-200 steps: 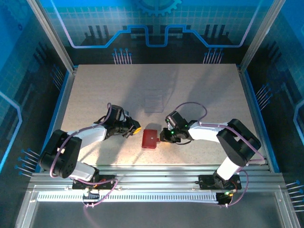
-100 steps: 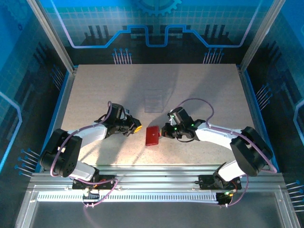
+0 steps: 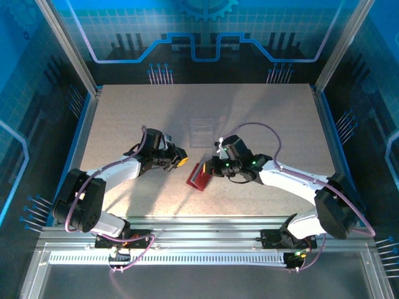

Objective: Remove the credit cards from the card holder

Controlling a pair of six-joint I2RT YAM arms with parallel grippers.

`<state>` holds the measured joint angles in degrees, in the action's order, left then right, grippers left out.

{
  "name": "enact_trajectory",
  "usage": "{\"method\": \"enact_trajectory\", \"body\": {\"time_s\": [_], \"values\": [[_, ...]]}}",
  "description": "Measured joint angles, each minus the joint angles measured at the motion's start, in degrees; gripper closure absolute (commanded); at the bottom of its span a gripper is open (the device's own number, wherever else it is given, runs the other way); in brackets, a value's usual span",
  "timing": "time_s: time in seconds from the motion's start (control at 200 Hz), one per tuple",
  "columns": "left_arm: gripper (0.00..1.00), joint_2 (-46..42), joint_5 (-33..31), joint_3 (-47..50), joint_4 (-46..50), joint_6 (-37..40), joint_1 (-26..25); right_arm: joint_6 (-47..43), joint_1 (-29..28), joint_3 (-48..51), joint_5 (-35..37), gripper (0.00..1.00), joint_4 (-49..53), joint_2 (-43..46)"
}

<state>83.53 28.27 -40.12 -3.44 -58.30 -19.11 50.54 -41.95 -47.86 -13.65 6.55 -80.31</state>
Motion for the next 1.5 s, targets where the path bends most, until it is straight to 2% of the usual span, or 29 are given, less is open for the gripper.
{"method": "enact_trajectory", "body": {"time_s": [0.305, 0.625, 0.795, 1.046, 1.496], "values": [[0.84, -2.75, -0.20, 0.22, 1.92, 1.22, 0.33, -1.97, -0.28, -7.21, -0.92, 1.00, 1.11, -5.60], [0.84, -3.28, -0.42, 0.52, 3.37, 2.16, 0.46, -2.38, -0.74, -8.07, -2.03, 1.00, 1.40, -7.34], [0.84, -0.26, -0.39, 0.22, 3.61, 2.95, -1.18, -2.80, 0.15, -4.96, -2.05, 1.00, 1.46, -6.67], [0.85, 4.04, -0.39, -2.54, 3.34, 2.82, -5.40, -4.13, 4.59, 1.57, -1.99, 1.00, 3.45, -1.44], [0.85, 10.86, 0.09, -4.44, -1.66, -0.11, -10.75, -7.80, 10.82, 4.81, -1.99, 1.00, 5.64, 0.37]]}}
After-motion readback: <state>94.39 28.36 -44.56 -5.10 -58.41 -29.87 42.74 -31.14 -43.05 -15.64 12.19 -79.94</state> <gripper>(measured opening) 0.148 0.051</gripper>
